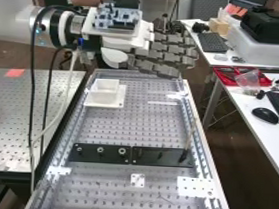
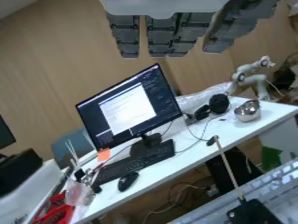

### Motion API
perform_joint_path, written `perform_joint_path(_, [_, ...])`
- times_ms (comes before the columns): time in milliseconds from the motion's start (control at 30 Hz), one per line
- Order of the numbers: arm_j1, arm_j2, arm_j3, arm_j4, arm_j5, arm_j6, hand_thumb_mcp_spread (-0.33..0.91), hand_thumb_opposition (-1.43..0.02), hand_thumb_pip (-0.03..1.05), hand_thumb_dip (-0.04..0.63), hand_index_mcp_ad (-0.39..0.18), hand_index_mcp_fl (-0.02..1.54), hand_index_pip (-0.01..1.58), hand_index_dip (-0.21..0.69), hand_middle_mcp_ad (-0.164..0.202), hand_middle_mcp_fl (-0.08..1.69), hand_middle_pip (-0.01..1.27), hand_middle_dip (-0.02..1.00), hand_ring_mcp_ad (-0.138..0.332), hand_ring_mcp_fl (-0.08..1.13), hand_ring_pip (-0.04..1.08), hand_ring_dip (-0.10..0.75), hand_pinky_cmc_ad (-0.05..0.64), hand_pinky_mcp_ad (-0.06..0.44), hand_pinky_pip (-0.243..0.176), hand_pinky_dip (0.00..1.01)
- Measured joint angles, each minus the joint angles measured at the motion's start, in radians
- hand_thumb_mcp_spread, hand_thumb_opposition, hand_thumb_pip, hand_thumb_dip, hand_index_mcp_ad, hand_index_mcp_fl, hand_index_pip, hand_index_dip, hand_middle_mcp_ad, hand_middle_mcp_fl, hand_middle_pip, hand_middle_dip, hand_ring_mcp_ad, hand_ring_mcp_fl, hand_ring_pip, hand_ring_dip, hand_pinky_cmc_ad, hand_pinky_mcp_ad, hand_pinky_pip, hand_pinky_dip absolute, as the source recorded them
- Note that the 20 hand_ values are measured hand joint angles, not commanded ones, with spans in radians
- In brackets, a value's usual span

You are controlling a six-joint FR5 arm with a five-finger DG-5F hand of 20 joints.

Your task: Grab the chopstick and place it in the clear container

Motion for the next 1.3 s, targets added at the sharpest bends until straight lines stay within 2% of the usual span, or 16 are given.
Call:
perform_joint_path(133, [-0.012, -0.027, -0.017, 0.056, 0.000, 0.067, 0.00, 0.00, 0.04, 0.007, -0.063, 0.08, 0.02, 0.017, 0.031, 0.00, 0.00, 0.04, -0.012, 0.00, 0.01, 0.014, 0.049, 0.051, -0.010, 0.02])
perform_joint_path(167, [-0.016, -0.038, -0.025, 0.081, 0.010, 0.103, 0.01, -0.02, 0.08, 0.000, -0.063, 0.08, 0.02, 0.017, 0.031, 0.01, 0.01, 0.04, -0.009, 0.01, 0.01, 0.014, 0.051, 0.049, -0.010, 0.02])
perform_joint_path(233, [-0.022, -0.053, -0.040, 0.131, 0.027, 0.156, 0.09, -0.18, 0.29, 0.007, -0.063, 0.07, 0.02, 0.016, 0.037, 0.01, 0.04, 0.04, -0.005, 0.01, 0.01, 0.014, 0.045, 0.049, -0.012, 0.04])
perform_joint_path(267, [-0.025, -0.064, -0.050, 0.168, 0.038, 0.188, 0.15, -0.29, 0.44, 0.009, -0.063, 0.10, 0.04, 0.035, 0.037, 0.01, 0.07, 0.04, -0.009, 0.00, 0.02, 0.014, 0.065, 0.056, -0.012, 0.06])
perform_joint_path(300, [-0.029, -0.077, -0.059, 0.209, 0.054, 0.222, 0.17, -0.36, 0.46, 0.009, -0.063, 0.14, 0.05, 0.042, 0.042, 0.02, 0.08, 0.04, -0.009, 0.00, 0.02, 0.014, 0.082, 0.072, -0.014, 0.08])
perform_joint_path(333, [-0.030, -0.085, -0.063, 0.227, 0.065, 0.240, 0.18, -0.41, 0.47, 0.009, -0.063, 0.16, 0.06, 0.056, 0.051, 0.06, 0.10, 0.03, 0.003, 0.00, 0.03, 0.012, 0.099, 0.065, -0.019, 0.09])
perform_joint_path(400, [-0.035, -0.114, -0.073, 0.266, 0.112, 0.295, 0.21, -0.51, 0.48, 0.012, -0.063, 0.20, 0.07, 0.122, 0.061, 0.11, 0.10, 0.08, 0.024, 0.00, 0.04, 0.012, 0.148, 0.101, -0.024, 0.14])
perform_joint_path(467, [-0.037, -0.135, -0.075, 0.285, 0.146, 0.327, 0.23, -0.55, 0.52, 0.037, -0.063, 0.20, 0.07, 0.185, 0.070, 0.14, 0.10, 0.14, 0.054, 0.00, 0.04, 0.014, 0.180, 0.134, -0.061, 0.18])
perform_joint_path(533, [-0.039, -0.153, -0.075, 0.298, 0.171, 0.351, 0.23, -0.59, 0.59, 0.054, -0.066, 0.22, 0.07, 0.227, 0.075, 0.14, 0.10, 0.19, 0.072, 0.00, 0.04, 0.012, 0.202, 0.150, -0.075, 0.21])
perform_joint_path(600, [-0.040, -0.173, -0.075, 0.316, 0.203, 0.378, 0.25, -0.62, 0.64, 0.072, -0.063, 0.29, 0.07, 0.253, 0.086, 0.19, 0.11, 0.24, 0.066, 0.00, 0.05, 0.014, 0.230, 0.168, -0.075, 0.22])
perform_joint_path(767, [-0.036, -0.201, -0.071, 0.349, 0.277, 0.413, 0.27, -0.66, 0.67, 0.138, -0.063, 0.29, 0.07, 0.304, 0.089, 0.25, 0.10, 0.40, 0.089, 0.00, 0.05, 0.012, 0.265, 0.168, -0.106, 0.23])
perform_joint_path(867, [-0.033, -0.216, -0.070, 0.378, 0.315, 0.452, 0.32, -0.68, 0.82, 0.182, -0.070, 0.31, 0.08, 0.316, 0.093, 0.26, 0.12, 0.44, 0.089, 0.00, 0.07, 0.024, 0.262, 0.180, -0.105, 0.23])
perform_joint_path(967, [-0.030, -0.235, -0.066, 0.403, 0.347, 0.502, 0.35, -0.70, 0.82, 0.216, -0.073, 0.32, 0.20, 0.297, 0.094, 0.31, 0.14, 0.48, 0.087, 0.02, 0.07, 0.058, 0.278, 0.194, -0.105, 0.23])
perform_joint_path(1000, [-0.029, -0.243, -0.063, 0.409, 0.354, 0.521, 0.35, -0.69, 0.82, 0.229, -0.073, 0.32, 0.24, 0.281, 0.091, 0.33, 0.15, 0.49, 0.089, 0.02, 0.09, 0.091, 0.279, 0.213, -0.108, 0.23])
perform_joint_path(1100, [-0.028, -0.269, -0.046, 0.417, 0.370, 0.569, 0.36, -0.71, 0.82, 0.260, -0.073, 0.32, 0.46, 0.236, 0.091, 0.36, 0.21, 0.52, 0.091, 0.06, 0.09, 0.141, 0.279, 0.215, -0.105, 0.23])
perform_joint_path(1300, [-0.028, -0.302, -0.011, 0.407, 0.370, 0.625, 0.39, -0.73, 0.82, 0.278, -0.093, 0.34, 0.81, 0.138, 0.094, 0.39, 0.34, 0.54, 0.086, 0.13, 0.09, 0.192, 0.278, 0.215, -0.105, 0.21])
